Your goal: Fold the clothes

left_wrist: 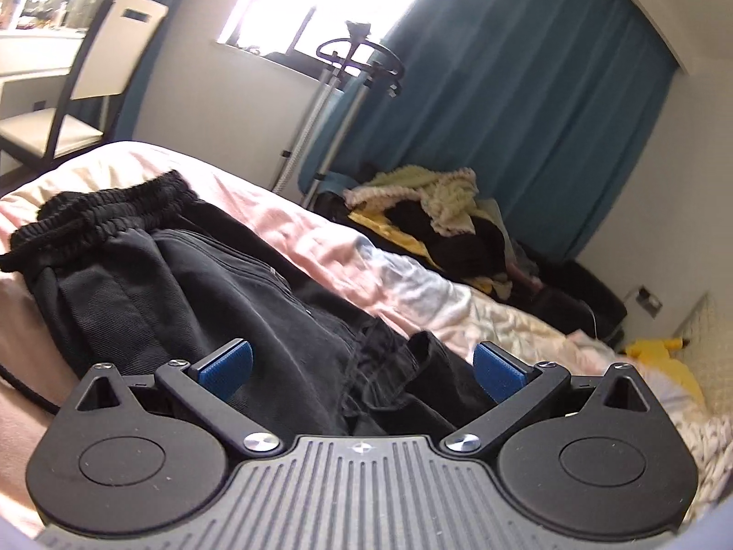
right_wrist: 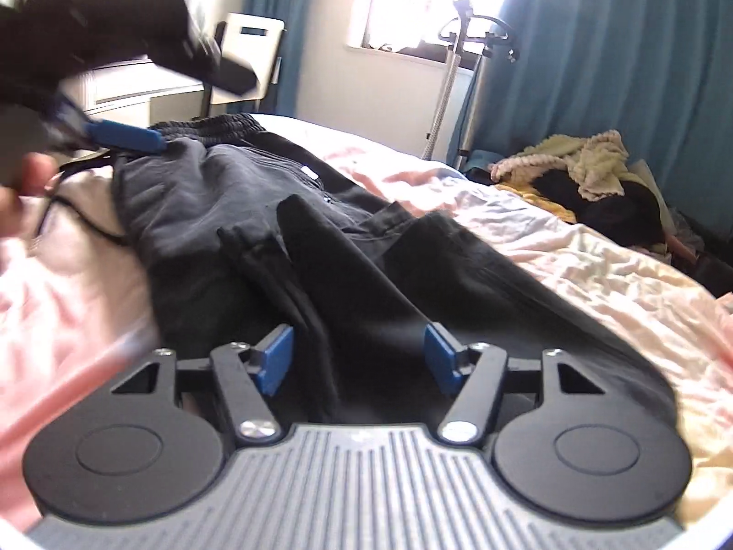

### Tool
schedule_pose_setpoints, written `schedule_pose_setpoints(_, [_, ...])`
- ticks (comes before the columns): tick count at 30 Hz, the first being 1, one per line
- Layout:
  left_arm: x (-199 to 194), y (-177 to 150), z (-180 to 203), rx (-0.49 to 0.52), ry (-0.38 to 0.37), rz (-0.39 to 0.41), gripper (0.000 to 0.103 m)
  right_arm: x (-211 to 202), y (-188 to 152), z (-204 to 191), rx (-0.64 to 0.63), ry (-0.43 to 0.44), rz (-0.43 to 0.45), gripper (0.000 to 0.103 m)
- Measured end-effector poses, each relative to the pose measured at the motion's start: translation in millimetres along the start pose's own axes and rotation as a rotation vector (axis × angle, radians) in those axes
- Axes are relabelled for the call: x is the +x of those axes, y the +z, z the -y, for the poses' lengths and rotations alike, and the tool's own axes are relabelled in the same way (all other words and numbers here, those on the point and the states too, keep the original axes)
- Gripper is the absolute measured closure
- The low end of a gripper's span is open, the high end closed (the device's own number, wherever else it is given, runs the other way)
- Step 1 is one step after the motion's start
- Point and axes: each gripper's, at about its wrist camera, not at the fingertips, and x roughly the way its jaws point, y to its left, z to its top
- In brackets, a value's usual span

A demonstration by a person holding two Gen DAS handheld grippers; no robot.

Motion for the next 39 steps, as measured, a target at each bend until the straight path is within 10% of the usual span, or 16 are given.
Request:
schedule_pose_setpoints(9, [34.6, -26.0, 37.7, 0.044, -0.098, -0.075, 0.011, -72.8, -43.1, 99.6, 0.392, -0.155, 0.082, 0.038])
schedule_pose_setpoints(16, [59.8, -34.3, 45.5, 0.050, 0.015, -0.116, 0.030, -67.1, -72.1, 139.2, 0.672, -0.166, 0.094, 0.038])
schedule_pose_setpoints(21, [79.1, -40.9, 47.7, 0.062, 0.101, -0.128, 0.079, -56.3, -92.6, 153.3, 0.811, -0.155, 0.047, 0.038])
schedule_pose_setpoints(24, [72.5, -42.3, 49.9, 0.049, 0.104, -0.094, 0.091, -55.2, -97.8, 155.4, 0.860, -0.166, 0.045, 0.035])
schedule_pose_setpoints(30, [11.5, -34.5, 53.5, 0.007, 0.072, -0.050, 0.092, -63.8, -99.5, 150.4, 0.893, -0.183, 0.063, 0.035])
schedule_pose_setpoints(34, [29.1, -52.9, 39.3, 0.032, 0.172, -0.179, 0.092, -65.4, -102.2, 149.5, 0.903, -0.175, 0.066, 0.035])
schedule_pose_setpoints(39, [38.8, -56.3, 51.6, 0.127, 0.183, -0.111, 0.090, -65.5, -106.9, 151.2, 0.911, -0.140, 0.073, 0.035])
